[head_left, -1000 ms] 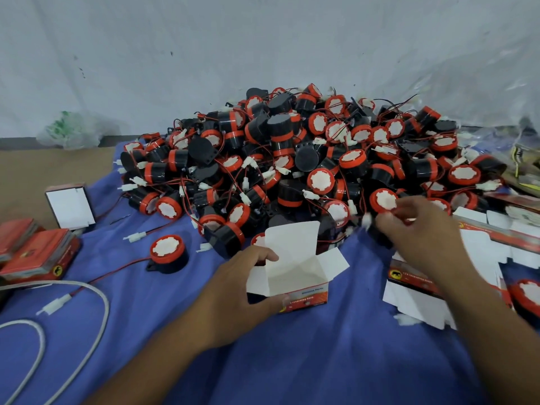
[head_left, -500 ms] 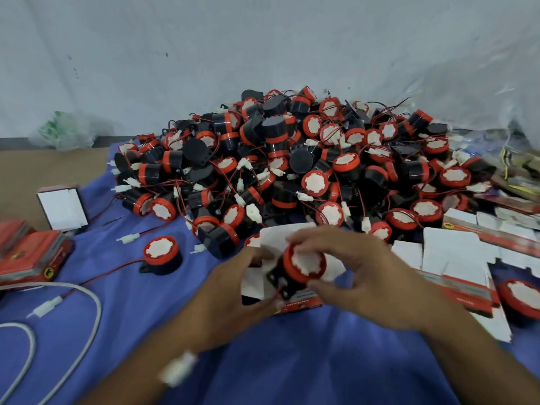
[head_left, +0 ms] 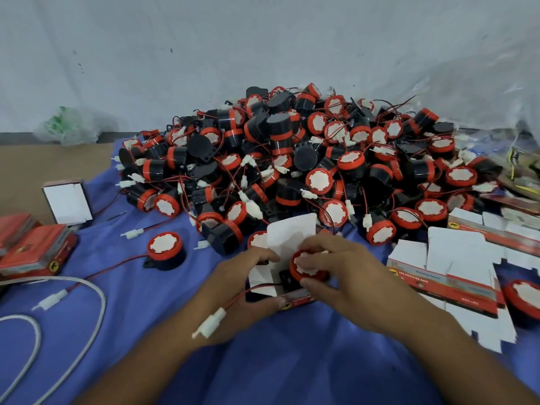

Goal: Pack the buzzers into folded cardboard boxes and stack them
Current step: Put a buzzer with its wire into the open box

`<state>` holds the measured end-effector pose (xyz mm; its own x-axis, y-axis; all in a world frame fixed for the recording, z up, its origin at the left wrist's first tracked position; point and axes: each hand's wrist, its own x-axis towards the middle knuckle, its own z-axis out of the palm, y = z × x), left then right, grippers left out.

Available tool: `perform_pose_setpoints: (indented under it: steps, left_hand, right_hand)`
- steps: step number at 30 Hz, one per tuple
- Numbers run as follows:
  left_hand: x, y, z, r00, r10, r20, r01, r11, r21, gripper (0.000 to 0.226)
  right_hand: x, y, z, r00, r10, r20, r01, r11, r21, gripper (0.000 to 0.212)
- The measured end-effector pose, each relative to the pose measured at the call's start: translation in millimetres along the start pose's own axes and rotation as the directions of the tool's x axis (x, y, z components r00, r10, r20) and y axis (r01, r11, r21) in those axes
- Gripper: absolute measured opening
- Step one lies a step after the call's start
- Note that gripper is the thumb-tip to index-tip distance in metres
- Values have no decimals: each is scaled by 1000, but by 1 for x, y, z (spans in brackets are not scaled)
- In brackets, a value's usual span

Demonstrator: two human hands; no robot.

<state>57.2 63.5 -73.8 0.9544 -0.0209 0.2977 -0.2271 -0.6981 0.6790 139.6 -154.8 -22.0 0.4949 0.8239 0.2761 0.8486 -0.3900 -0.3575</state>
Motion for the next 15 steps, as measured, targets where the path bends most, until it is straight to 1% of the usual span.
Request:
perform_pose_setpoints:
  steps: [2,4,5,7,8,9,10,11,13,14,15]
  left_hand:
    - [0,-1,2,999,35,-25,-35,999,-17,44]
    - [1,-1,3,993,105,-46,-109,990,-85,24]
    - [1,2,3,991,131,-31,-134,984,-119,16]
    - [1,6,4,991,133,-25,-135,983,-127,33]
    - [1,7,4,991,128,-38,-132,985,-110,36]
    - [1,8,4,989,142,-51,-146,984,-104,33]
    - [1,12,5,985,163,-63,-168,983,-78,25]
    - [0,12,8,973,222,-62,-225,974,-37,18]
    - [-2,11,13,935,349,-68,-335,928,166,20]
    - [-2,14,14,947,320,-26,-305,923,233,15]
    - [-3,12,17,943,330,-36,-307,909,282,7]
  right_hand:
    - [0,1,1,998,9,63,-6,998,-57,22]
    - [0,2,0,995,19,97,-11,996,-91,26]
    - [0,1,-2,993,26,115,-15,996,-93,27]
    - [-2,-1,-4,990,15,143,2,993,-115,29]
    - [-2,-3,-5,992,-3,126,20,991,-130,30]
    - [-1,-9,-6,996,-33,79,42,993,-112,28]
    - [0,-17,-5,998,-62,21,64,996,-62,28]
    - [2,-26,-4,996,-81,-27,81,997,6,31]
    - [7,-44,4,987,-126,-95,135,986,100,36]
    - [10,-51,8,980,-152,-125,165,981,103,33]
    - [12,-56,12,970,-185,-156,199,977,80,26]
